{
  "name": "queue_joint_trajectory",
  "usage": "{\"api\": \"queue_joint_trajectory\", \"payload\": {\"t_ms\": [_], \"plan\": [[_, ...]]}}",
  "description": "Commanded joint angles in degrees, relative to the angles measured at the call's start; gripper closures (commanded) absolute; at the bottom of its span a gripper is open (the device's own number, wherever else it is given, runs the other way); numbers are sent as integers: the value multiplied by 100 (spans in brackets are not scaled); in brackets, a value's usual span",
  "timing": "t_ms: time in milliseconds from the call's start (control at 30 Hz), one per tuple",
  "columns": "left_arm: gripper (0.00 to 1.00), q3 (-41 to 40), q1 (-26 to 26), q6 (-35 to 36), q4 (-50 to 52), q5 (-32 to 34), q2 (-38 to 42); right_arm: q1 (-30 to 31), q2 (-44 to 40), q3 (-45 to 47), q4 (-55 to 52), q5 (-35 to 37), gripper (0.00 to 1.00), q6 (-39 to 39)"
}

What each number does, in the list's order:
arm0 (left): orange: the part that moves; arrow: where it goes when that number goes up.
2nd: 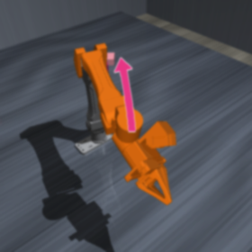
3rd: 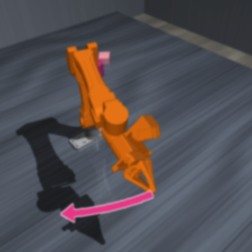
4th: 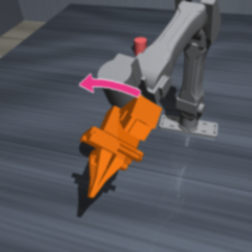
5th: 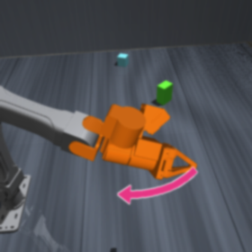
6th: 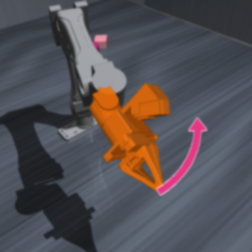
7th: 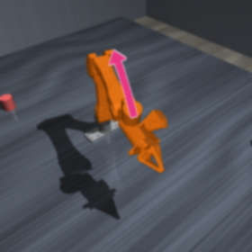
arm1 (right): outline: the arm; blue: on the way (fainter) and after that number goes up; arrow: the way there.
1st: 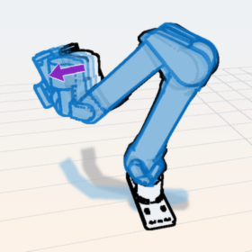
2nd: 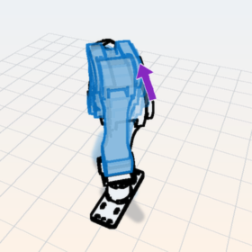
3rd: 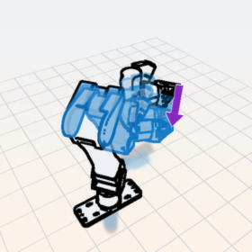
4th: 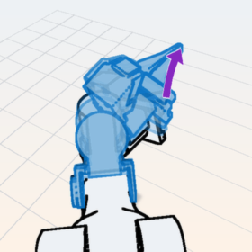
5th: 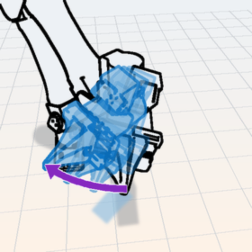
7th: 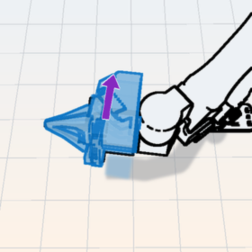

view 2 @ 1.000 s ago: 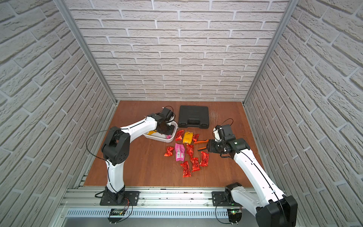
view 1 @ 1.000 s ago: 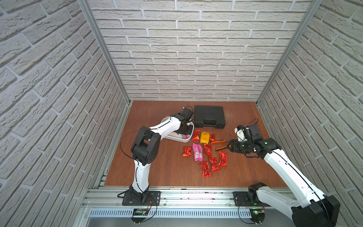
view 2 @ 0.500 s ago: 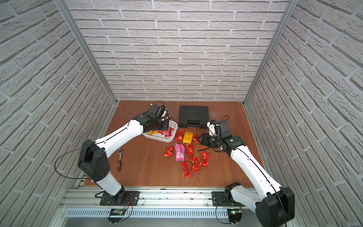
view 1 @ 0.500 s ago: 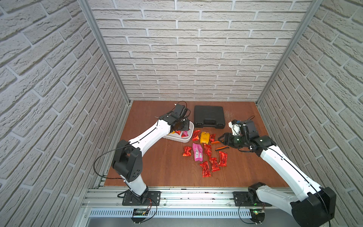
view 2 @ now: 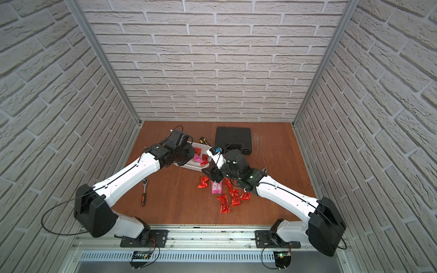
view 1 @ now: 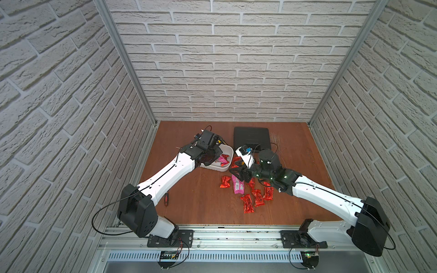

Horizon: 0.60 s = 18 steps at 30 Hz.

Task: Take the tea bags out of the storage box
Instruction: Pick up the tea bag from the storage box.

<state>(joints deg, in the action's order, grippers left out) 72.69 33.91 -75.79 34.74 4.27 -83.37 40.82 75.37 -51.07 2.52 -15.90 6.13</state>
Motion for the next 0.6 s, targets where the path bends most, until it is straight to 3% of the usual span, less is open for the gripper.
{"api": "queue_joint_trajectory", "payload": {"t_ms": [0,333,567], "plan": [[100,-64,62,-1000,172,110,239,47,597,-337,540,-246,40,-1102],[100,-252,125,-1588,277,20,468,79,1592,-808,1176,-1,40,-1682],[100,-339,82,-1640,379,101,599,-38,1397,-576,1245,228,35,-1860]]}}
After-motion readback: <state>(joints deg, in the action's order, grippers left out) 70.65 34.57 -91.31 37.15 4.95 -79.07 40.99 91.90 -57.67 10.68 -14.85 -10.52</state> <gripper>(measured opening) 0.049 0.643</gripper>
